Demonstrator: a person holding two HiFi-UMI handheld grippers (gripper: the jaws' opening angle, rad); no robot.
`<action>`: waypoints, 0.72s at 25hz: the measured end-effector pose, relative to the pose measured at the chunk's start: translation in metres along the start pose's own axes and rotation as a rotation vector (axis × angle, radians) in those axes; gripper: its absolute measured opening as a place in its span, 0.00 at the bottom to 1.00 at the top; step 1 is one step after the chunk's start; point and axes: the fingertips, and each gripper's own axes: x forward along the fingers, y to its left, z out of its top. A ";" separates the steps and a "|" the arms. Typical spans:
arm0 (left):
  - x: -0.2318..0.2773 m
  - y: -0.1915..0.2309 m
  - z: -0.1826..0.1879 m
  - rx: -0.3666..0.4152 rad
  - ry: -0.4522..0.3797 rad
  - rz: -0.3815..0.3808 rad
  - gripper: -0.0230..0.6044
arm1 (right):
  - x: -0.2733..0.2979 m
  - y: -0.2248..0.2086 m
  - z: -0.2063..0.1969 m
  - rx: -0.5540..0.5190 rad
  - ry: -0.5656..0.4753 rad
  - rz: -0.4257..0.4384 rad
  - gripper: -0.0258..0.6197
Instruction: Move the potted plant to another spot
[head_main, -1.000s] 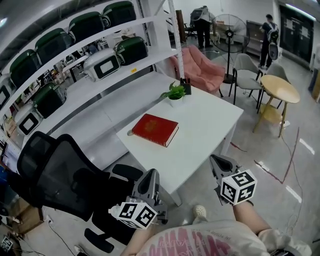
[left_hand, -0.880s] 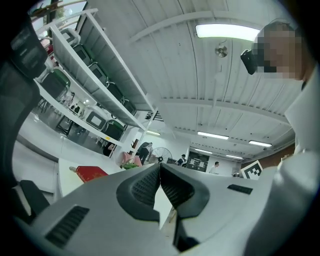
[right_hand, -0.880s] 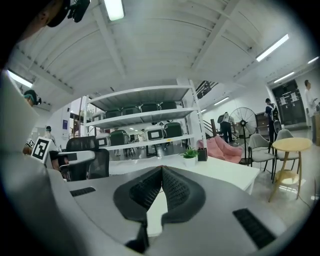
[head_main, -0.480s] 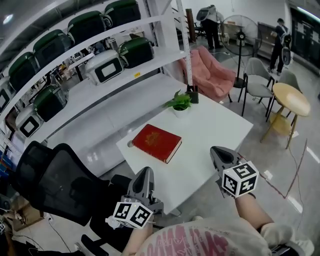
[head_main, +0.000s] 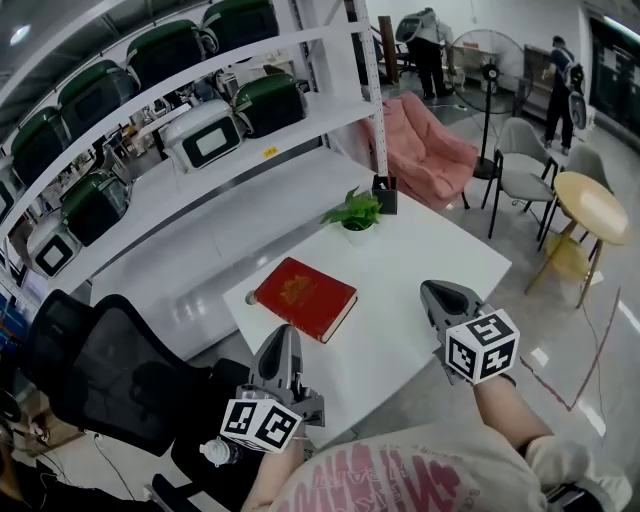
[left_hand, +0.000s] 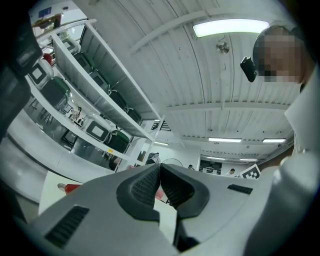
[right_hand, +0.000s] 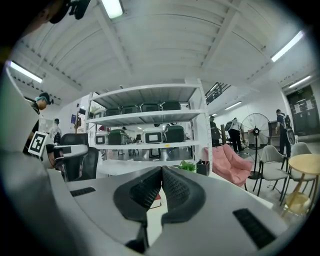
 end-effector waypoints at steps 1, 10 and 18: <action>0.001 0.002 -0.004 0.002 0.008 0.007 0.08 | 0.003 -0.004 -0.002 -0.001 -0.003 -0.004 0.06; 0.019 0.028 -0.045 -0.010 0.121 0.063 0.08 | 0.035 -0.030 -0.025 0.108 -0.016 0.046 0.06; 0.068 0.042 -0.073 -0.021 0.176 0.040 0.08 | 0.079 -0.059 -0.053 0.126 0.068 0.051 0.06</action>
